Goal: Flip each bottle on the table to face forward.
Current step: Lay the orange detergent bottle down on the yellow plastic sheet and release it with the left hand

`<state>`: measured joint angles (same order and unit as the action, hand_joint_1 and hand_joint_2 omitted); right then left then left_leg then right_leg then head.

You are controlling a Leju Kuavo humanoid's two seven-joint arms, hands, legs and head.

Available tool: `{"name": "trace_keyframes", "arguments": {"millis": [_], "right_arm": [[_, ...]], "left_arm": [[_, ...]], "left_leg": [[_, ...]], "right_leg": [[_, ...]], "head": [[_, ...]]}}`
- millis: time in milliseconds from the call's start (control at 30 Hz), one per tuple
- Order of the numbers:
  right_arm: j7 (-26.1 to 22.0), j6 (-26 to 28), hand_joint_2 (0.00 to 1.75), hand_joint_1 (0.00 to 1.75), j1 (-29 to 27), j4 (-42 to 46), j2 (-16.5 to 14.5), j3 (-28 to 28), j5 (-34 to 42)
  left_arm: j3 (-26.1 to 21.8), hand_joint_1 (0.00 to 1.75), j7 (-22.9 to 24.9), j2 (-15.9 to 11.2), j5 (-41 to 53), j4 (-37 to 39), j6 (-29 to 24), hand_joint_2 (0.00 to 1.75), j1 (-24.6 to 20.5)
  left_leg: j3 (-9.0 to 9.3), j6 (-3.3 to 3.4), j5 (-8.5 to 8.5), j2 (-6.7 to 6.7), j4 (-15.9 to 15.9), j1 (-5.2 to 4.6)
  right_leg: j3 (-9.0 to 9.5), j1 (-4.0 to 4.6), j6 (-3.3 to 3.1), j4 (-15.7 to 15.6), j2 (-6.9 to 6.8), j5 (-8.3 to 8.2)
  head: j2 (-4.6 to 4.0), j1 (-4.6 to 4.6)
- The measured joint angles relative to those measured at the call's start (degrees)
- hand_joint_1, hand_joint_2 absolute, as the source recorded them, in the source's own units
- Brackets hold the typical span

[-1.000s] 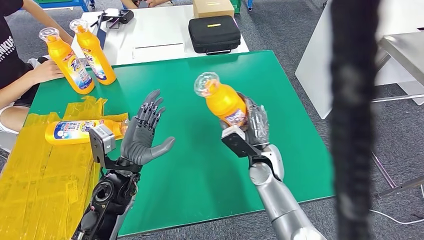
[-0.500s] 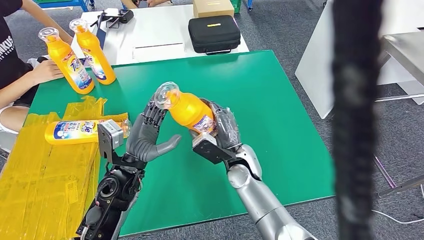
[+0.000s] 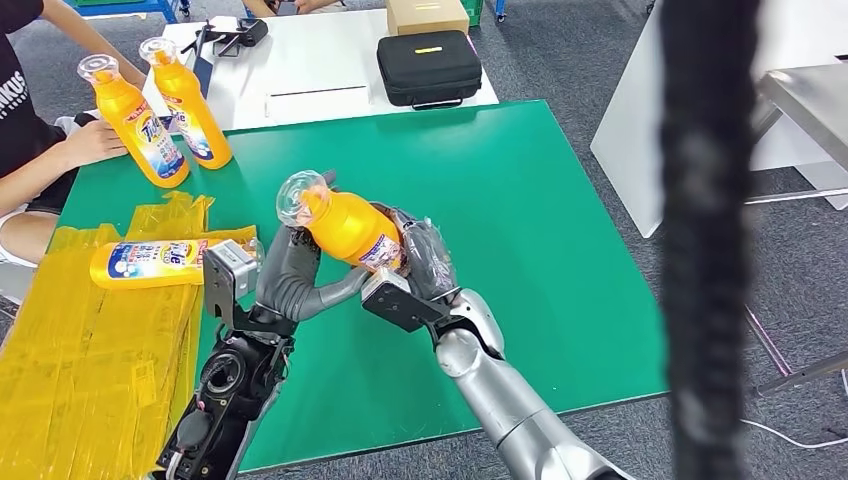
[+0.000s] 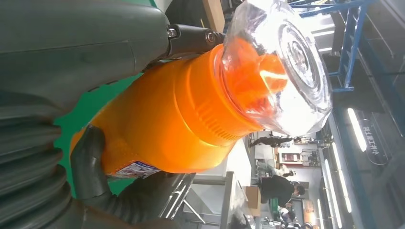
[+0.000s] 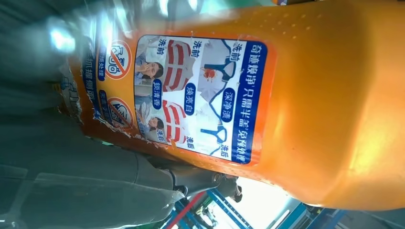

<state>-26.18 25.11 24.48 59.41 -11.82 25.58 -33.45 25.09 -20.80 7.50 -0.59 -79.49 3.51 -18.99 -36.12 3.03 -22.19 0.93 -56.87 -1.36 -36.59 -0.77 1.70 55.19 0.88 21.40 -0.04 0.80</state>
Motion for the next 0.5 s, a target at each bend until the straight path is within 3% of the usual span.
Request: {"name": "trace_keyframes", "arguments": {"millis": [500], "right_arm": [[-0.1,-2.1,1.75,1.75,1.1,-2.5,-1.4,2.1,0.2]], "left_arm": [[0.0,0.00,0.1,0.0,-0.4,0.7,-0.5,1.75,-0.5]], "left_leg": [[-0.02,0.00,0.00,0.00,0.0,0.00]], "right_leg": [[-0.03,0.00,0.00,0.0,0.00,0.00]], "head": [[0.00,-0.01]]}}
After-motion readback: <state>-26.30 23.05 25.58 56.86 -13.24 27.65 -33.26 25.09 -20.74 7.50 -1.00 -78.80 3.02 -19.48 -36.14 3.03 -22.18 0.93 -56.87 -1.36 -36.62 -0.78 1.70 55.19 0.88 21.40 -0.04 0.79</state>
